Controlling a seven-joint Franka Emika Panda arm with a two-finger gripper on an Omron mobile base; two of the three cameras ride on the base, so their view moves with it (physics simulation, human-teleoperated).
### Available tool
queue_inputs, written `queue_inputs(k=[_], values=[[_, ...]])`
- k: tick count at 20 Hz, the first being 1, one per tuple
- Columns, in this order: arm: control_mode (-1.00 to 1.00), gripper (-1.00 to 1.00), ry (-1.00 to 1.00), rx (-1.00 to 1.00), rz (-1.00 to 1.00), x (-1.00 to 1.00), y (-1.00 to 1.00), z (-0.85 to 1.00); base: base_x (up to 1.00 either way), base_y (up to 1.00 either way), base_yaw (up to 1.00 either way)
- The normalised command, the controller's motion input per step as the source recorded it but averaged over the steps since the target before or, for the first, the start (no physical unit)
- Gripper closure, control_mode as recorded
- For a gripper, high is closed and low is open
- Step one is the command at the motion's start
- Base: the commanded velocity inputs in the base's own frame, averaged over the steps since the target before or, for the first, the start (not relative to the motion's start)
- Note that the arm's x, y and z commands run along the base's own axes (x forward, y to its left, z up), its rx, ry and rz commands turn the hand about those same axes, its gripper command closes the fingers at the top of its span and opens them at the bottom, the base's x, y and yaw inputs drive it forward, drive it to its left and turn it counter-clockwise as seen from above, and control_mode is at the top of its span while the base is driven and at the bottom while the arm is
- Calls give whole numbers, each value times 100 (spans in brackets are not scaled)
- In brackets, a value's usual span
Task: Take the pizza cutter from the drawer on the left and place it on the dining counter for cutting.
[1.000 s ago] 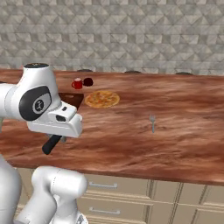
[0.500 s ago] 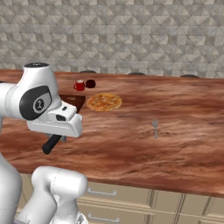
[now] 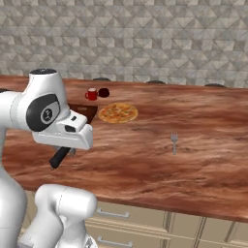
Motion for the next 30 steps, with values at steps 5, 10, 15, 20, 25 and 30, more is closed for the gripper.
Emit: queue_inputs(k=[5,10,15,20,25,30], values=[[-100,100,0,4,3,100,-16,0,0,0,0],[-100,100,0,0,0,100,-1,0,0,0,0],[-100,100,0,0,0,100,0,-4,0,0,0],[-100,100,0,0,0,96,0,-35,0,0,0],[-100,100,0,1,-11,89,0,-55,0,0,0],[-100,100,0,0,-28,72,0,-58,0,0,0]])
